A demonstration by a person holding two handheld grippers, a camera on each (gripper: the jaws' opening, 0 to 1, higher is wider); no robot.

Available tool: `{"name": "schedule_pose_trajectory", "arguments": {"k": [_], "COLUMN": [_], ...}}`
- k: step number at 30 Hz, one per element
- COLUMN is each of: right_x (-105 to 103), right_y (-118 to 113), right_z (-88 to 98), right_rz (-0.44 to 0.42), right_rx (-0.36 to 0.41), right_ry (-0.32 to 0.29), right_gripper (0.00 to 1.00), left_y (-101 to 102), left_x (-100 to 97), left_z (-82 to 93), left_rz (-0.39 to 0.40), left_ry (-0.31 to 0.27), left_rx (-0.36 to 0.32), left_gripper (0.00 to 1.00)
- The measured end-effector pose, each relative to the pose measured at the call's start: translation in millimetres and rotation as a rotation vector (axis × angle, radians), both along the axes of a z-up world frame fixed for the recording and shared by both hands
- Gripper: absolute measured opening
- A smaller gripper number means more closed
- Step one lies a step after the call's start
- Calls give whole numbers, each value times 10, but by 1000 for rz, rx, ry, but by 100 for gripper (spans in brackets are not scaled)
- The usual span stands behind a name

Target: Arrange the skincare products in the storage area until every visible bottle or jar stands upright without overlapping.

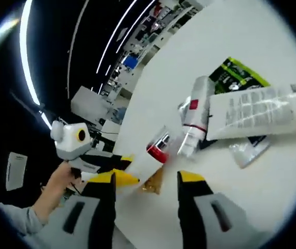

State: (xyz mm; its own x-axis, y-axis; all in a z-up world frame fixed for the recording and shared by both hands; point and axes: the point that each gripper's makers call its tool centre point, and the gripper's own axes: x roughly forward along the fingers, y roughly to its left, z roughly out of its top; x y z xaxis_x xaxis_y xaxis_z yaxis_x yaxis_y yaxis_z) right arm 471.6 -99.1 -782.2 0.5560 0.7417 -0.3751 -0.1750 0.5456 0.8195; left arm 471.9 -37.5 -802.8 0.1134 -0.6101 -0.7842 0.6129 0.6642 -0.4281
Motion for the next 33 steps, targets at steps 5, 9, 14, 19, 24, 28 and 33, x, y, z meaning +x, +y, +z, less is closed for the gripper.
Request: {"name": "schedule_pose_trajectory", "arguments": {"k": [5,9,14,19,24,28,33], "right_x": [80,99,90,120,154,199,291], "right_y": [12,4,6,1,-36,-74,-121], "right_z": [-96,-143,-180,-203,-182,-31,291], "right_rz": [-41,-61,-81,-109,-149,-161,-159], "right_rx": [17,41,85,109,175,224,284], "right_ry": [33,60,87,98,119,85,-43], "right_gripper": [48,46,45,42,36,36,34], "left_y": [-10,-25,-69,-138,-187,-211,-263], "left_x": [-83,-117,-171,-250,-305,-318,-296], "left_z": [16,38,70,97,199,282,416], "left_rz": [8,20,23,-12,-42,-54,-53], "left_ry": [17,28,45,42,15,-11,-37], "left_rx": [-24,-44,-77,-94,-114,-132,-174], "left_gripper": [23,23,23,23,23,23,23]}}
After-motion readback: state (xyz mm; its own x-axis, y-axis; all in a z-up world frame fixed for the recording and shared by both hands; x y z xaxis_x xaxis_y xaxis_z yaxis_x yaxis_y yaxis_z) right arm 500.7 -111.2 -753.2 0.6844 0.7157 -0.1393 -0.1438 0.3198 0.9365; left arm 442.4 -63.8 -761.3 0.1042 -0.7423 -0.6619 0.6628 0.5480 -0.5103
